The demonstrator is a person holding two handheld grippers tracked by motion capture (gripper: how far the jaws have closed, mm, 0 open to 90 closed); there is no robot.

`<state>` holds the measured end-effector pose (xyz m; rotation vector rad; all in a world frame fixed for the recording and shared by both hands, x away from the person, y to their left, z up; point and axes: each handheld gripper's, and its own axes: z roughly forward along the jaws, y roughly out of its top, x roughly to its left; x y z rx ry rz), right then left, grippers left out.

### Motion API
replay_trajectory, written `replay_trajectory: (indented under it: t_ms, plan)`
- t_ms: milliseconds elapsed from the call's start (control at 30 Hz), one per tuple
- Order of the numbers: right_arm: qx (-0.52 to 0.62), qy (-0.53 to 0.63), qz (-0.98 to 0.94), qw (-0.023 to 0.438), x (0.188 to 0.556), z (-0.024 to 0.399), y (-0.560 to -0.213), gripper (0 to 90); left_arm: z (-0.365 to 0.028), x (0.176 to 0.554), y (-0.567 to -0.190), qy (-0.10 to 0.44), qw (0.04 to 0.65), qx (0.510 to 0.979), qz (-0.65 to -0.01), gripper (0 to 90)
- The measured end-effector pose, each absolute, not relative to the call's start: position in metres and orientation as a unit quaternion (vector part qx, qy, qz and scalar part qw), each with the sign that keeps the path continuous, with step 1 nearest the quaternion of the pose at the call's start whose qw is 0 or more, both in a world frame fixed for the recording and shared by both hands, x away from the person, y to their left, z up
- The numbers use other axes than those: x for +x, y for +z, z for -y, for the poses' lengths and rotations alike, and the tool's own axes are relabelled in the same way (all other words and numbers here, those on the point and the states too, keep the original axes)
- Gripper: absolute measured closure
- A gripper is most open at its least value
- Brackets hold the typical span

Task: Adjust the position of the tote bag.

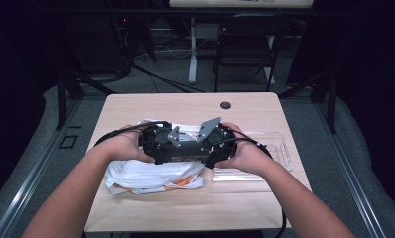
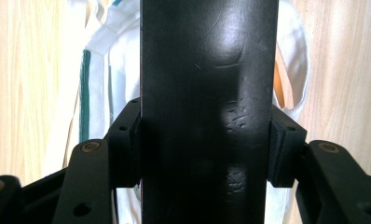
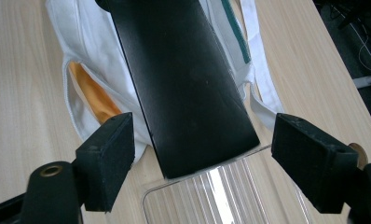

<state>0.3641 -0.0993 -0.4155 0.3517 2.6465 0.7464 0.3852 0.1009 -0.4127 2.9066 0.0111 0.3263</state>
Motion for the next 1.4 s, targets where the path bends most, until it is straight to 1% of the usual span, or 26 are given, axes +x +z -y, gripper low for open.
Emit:
replay_trajectory:
  t_ms: [367, 467, 767, 1067, 1300, 1400]
  plan:
    - [0.115, 0.26, -0.941, 0.182, 0.367, 0.095, -0.417, 24.4, -0.095, 0.385, -0.413, 0.114, 0.112, 0.987, 0.004, 43.0]
    - [0.113, 0.26, -0.943, 0.175, 0.367, 0.094, -0.419, 26.0, -0.094, 0.384, -0.414, 0.112, 0.112, 0.987, 0.005, 43.0]
    - [0.106, 0.258, -0.946, 0.167, 0.369, 0.089, -0.421, 26.2, -0.09, 0.384, -0.414, 0.113, 0.118, 0.986, 0.011, 43.0]
    - [0.106, 0.246, -0.952, 0.151, 0.371, 0.088, -0.424, 30.3, -0.087, 0.382, -0.413, 0.119, 0.121, 0.985, 0.022, 43.0]
    - [0.106, 0.239, -0.955, 0.141, 0.373, 0.087, -0.429, 31.1, -0.084, 0.381, -0.414, 0.118, 0.128, 0.985, 0.019, 43.0]
    - [0.106, 0.237, -0.956, 0.135, 0.374, 0.085, -0.431, 32.4, -0.082, 0.382, -0.414, 0.12, 0.122, 0.985, 0.03, 43.0]
